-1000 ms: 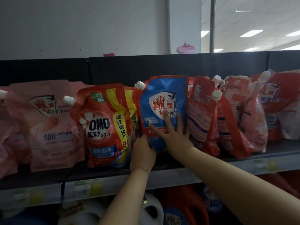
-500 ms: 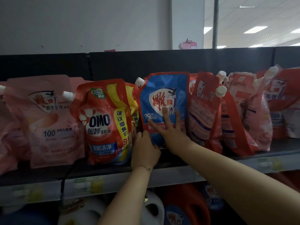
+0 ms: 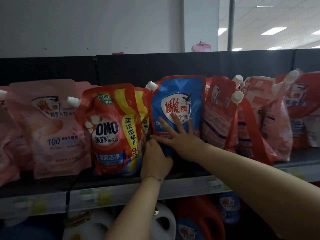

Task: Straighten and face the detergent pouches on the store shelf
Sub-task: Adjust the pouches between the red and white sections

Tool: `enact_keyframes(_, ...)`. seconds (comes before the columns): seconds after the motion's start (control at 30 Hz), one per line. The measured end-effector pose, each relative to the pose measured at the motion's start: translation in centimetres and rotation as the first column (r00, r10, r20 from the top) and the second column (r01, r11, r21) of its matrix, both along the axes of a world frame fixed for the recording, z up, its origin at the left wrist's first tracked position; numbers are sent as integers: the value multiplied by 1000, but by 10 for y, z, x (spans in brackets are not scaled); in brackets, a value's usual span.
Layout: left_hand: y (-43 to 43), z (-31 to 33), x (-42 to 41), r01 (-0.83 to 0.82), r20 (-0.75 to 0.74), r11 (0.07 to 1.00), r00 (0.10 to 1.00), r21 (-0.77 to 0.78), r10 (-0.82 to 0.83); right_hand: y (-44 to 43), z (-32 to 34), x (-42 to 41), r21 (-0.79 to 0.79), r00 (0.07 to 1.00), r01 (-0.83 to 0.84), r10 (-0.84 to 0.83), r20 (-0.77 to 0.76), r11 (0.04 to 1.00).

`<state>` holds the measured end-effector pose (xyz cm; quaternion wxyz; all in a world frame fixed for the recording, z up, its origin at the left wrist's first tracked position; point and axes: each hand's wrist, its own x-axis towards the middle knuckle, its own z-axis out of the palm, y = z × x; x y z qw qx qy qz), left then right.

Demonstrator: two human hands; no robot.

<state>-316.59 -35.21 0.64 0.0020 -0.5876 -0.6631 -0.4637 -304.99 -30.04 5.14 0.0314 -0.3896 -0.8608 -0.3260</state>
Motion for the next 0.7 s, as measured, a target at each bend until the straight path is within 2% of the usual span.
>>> enact_keyframes(0.1, -5, 1, 1, -7, 22, 998, 1000, 62, 5, 5, 0, -3, -55, 1000, -5, 6, 10, 998)
enact_keyframes(0.23, -10, 2, 4, -13, 11, 995, 1000, 97, 12, 5, -6, -17, -30, 999, 19, -20, -31, 999)
enact_keyframes(0.7, -10, 4, 4, -20, -14, 1000, 1000, 10, 20, 23, -20, -28, 82, 993, 31, -21, -113, 996)
